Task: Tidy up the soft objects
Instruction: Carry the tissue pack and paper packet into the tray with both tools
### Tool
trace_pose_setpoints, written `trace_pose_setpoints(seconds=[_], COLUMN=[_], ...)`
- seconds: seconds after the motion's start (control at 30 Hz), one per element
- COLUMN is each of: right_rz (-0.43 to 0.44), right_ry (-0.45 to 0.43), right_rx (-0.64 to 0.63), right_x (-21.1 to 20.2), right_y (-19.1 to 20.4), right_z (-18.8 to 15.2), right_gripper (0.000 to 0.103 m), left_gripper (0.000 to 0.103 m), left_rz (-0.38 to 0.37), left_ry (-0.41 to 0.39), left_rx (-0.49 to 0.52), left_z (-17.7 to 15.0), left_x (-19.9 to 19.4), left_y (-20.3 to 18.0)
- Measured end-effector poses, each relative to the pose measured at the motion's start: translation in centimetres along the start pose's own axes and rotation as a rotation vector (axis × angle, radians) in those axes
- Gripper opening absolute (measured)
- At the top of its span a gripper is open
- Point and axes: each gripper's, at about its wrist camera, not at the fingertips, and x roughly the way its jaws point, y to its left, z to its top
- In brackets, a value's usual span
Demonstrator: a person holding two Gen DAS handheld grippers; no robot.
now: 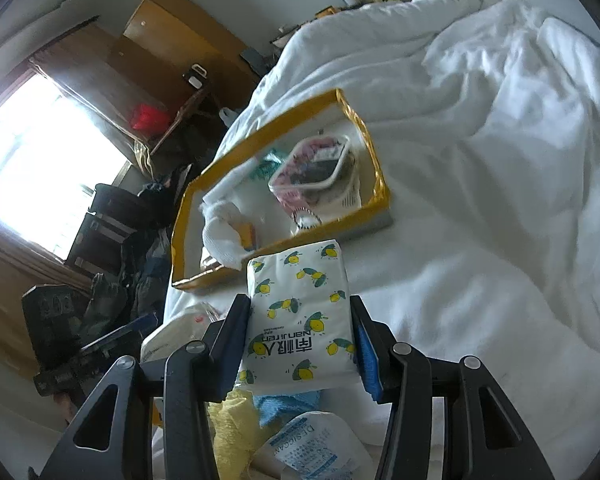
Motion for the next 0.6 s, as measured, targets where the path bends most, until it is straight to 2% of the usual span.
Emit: trace_pose_setpoints(seconds=[0.1, 0.13, 0.17, 0.2, 0.33, 0.53, 0.6], right_rz=[-0.008, -0.01, -0.01, -0.011, -0.016, -0.007, -0.007], right_ry=[0.005, 0.004, 0.003, 0.001, -0.007, -0.003, 0.005], right_rx=[-0.015, -0.024, -0.032, -0.041, -0.065, -0.095, -0.115], right_x=[0.1, 0.1, 0.1, 0.0, -0.2, -0.3, -0.2], right_y=[0.4, 0.5, 0.7, 0.9, 1.4, 2.5, 3.3], right_z=[-0.2, -0.2, -0.3, -0.3, -0.3, 0.4, 1.4], right_gripper=[0.052, 0.052, 0.052, 0.052, 0.052, 0.052, 0.052], left_gripper=[0.078, 0.073, 0.059, 0.05, 0.043, 0.042, 0.042], left_rz=[0.019, 0.027, 0.032, 0.04, 0.015, -0.092, -0.086], left_ry=[0.058, 0.085, 0.097, 0.117, 0.114, 0.004, -0.052], left_rx=[0.035, 0.032, 0.025, 0.018, 0.004, -0.045, -0.074], left_z=[-0.8, -0.9, -1.0, -1.1, -1.2, 0.0, 0.6], left_x=[0.9, 1.5, 1.8, 2.2, 2.0, -1.8, -2.9], left_y=[-0.1, 0.0, 0.2, 0.4, 1.0, 2.0, 2.2])
